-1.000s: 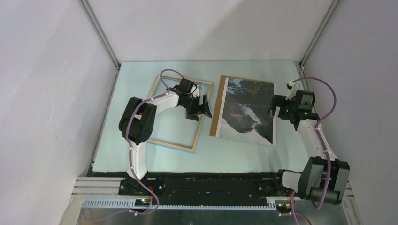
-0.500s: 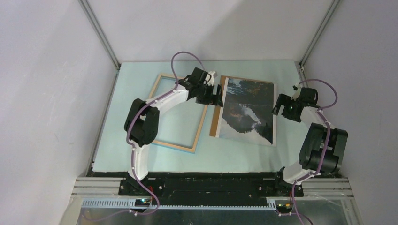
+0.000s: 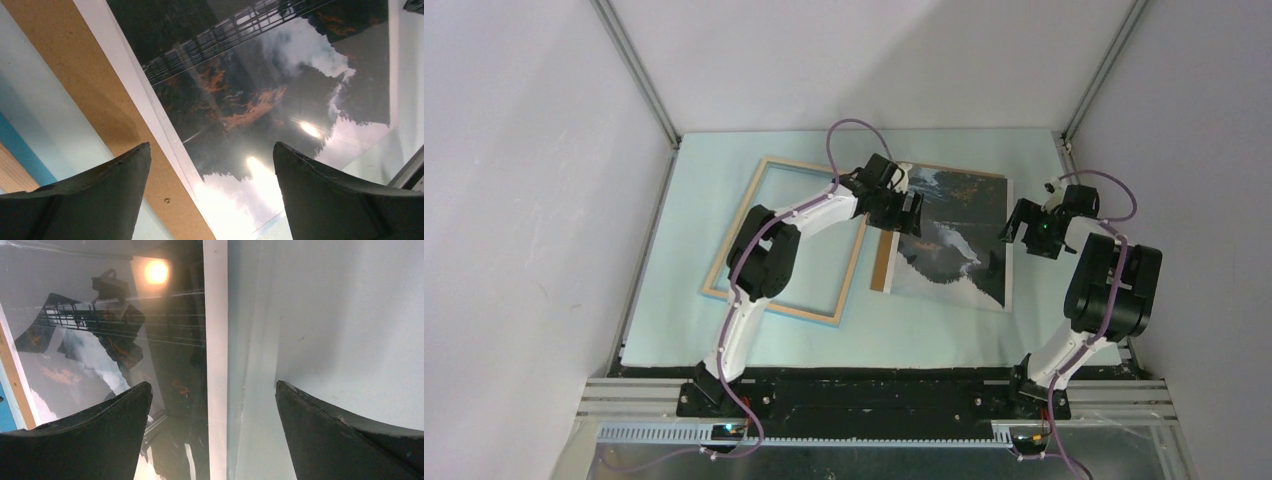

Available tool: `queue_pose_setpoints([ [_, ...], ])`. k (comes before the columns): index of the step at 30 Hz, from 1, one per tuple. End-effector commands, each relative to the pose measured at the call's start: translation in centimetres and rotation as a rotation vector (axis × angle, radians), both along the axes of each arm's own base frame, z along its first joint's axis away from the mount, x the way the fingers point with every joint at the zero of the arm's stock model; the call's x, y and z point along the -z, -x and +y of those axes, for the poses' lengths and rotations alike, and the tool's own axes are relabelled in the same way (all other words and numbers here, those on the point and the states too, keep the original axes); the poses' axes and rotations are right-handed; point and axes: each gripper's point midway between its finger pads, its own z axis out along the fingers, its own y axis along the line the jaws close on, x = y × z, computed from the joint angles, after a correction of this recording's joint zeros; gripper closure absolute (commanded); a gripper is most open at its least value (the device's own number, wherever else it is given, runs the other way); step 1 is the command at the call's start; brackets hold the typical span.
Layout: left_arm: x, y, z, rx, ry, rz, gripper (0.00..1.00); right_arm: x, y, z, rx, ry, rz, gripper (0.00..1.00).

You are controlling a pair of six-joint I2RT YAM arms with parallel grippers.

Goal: Put the photo into the frame
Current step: Adjust the photo frame at the center of the board, then pick up the photo frame item at the center of the board.

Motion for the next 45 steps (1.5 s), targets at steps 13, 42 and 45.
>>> queue_pose_setpoints([
  [13,1.5,1.8,-0.9,0.021,0.018,0.075,0.05,0.1,-3.1,1.3,-0.041,-0.187,-0.007,0.04],
  [42,2.1,4.6,-1.9,0.137,0.074,0.129,0.06,-10.8,-1.5,4.1,-0.209,-0.529,-0.200,0.28],
  [45,1.6,4.7,-2.0,0.157,0.084,0.117,0.06,-11.0,-1.0,4.6,-0.240,-0.542,-0.201,0.34],
])
